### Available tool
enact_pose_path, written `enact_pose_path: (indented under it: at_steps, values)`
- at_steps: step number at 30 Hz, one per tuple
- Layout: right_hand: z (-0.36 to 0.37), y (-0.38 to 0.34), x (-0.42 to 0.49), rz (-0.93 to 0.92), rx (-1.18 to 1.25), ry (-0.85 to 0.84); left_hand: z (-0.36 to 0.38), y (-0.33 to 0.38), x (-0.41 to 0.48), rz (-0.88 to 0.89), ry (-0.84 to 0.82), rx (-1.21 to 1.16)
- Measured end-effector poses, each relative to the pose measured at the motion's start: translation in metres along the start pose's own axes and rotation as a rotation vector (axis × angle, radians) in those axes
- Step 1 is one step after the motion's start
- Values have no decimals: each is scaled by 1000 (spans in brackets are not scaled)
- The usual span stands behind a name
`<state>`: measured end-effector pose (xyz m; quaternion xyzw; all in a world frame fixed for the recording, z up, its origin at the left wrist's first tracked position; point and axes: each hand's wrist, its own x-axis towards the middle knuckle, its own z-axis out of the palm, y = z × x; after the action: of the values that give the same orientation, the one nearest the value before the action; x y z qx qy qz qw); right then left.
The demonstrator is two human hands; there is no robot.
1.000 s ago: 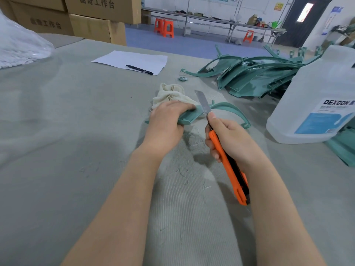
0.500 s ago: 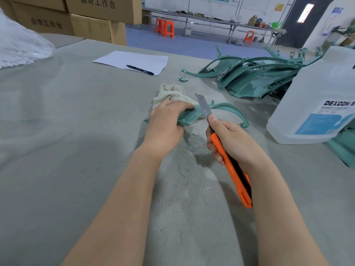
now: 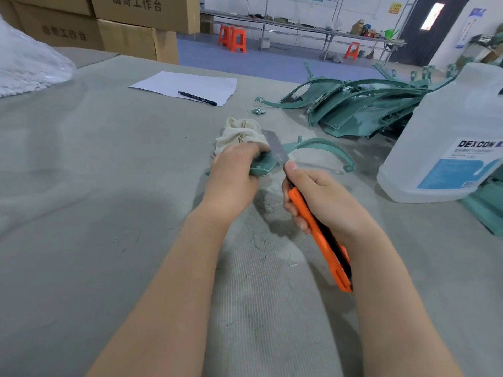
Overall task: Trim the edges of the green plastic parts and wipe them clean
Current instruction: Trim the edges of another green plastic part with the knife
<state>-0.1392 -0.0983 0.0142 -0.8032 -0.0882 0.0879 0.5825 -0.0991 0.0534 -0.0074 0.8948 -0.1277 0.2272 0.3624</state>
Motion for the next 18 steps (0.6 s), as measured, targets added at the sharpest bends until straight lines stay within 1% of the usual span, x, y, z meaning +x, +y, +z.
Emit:
enact_pose_path:
  at_steps: [3, 6, 13, 18]
  values:
    - [-2, 0, 1, 5, 6, 115, -1, 1, -1, 9, 5, 4]
    - [-4, 0, 2, 21, -17, 151, -2, 3, -2, 15, 15, 11]
    - [-7, 4, 2, 94, -98, 63, -1, -1, -1, -5, 27, 77]
    - [-5, 3, 1, 126, -148, -12, 1, -4, 1, -66, 51, 140]
